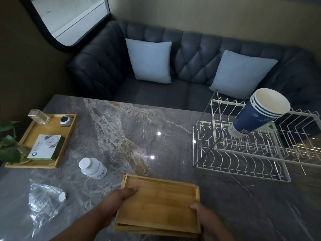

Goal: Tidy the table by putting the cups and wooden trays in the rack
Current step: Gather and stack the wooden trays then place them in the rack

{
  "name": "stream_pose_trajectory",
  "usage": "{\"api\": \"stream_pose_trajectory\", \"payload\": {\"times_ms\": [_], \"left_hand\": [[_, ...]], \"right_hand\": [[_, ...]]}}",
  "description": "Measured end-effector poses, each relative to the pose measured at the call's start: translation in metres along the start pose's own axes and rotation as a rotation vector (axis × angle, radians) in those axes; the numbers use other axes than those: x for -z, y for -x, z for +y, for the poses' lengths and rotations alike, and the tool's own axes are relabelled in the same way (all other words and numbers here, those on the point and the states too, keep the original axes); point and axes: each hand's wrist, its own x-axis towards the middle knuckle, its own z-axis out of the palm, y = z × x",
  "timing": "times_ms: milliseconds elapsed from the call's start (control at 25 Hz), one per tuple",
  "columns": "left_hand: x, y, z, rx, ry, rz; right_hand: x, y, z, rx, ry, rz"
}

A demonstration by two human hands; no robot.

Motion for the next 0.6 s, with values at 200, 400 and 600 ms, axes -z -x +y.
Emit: {"api": "stream_pose_trajectory", "payload": {"times_ms": [200, 400, 600], "left_hand": [[0.003, -0.001, -0.003, 0.002, 0.043, 0.016], [0.013, 0.001, 0.000, -0.019, 0.137, -0.015], [0.018, -0.002, 0.002, -0.028, 0.147, -0.023]], "right_hand": [[-0.015, 0.000, 0.000, 0.024, -0.110, -0.028], [-0.018, 0.002, -0.014, 0.005, -0.069, -0.134], [-0.015, 0.000, -0.021, -0.078, -0.121, -0.301]]}}
